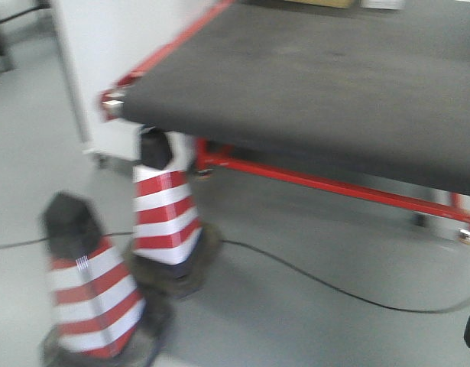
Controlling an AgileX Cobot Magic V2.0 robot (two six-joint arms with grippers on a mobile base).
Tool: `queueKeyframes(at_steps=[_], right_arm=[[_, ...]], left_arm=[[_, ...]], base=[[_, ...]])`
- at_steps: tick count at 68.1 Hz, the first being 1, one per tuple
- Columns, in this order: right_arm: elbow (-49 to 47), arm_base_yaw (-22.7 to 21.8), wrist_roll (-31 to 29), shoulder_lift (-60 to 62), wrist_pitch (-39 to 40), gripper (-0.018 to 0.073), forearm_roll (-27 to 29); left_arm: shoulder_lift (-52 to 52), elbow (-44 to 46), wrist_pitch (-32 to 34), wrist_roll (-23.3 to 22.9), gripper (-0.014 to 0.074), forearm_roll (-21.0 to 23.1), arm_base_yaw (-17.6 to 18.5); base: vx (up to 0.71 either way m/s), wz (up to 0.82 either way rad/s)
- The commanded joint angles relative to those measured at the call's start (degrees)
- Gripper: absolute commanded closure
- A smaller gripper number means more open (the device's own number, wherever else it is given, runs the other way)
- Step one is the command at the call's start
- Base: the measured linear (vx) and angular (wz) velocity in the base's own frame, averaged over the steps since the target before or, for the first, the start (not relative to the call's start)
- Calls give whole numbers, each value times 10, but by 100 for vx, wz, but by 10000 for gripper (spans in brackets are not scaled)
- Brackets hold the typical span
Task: Move and align brake pads A on conveyor
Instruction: 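Turn the base toward the dark grey conveyor belt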
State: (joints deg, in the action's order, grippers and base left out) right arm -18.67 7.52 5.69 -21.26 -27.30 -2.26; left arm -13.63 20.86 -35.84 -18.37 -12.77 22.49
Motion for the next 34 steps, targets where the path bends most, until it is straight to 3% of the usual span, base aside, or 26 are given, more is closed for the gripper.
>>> queueKeyframes(at_steps=[1,20,34], right_arm=[[-18,0,-2,-3,55,569,-5],[-18,0,-2,-3,55,569,-5],[-18,0,-2,-3,55,569,-5]], left_arm=[[-7,17,50,-1,602,-7,0],[-7,17,50,-1,602,-7,0],[-7,17,50,-1,602,-7,0]], base=[[22,-83],[22,-76],[27,-46]])
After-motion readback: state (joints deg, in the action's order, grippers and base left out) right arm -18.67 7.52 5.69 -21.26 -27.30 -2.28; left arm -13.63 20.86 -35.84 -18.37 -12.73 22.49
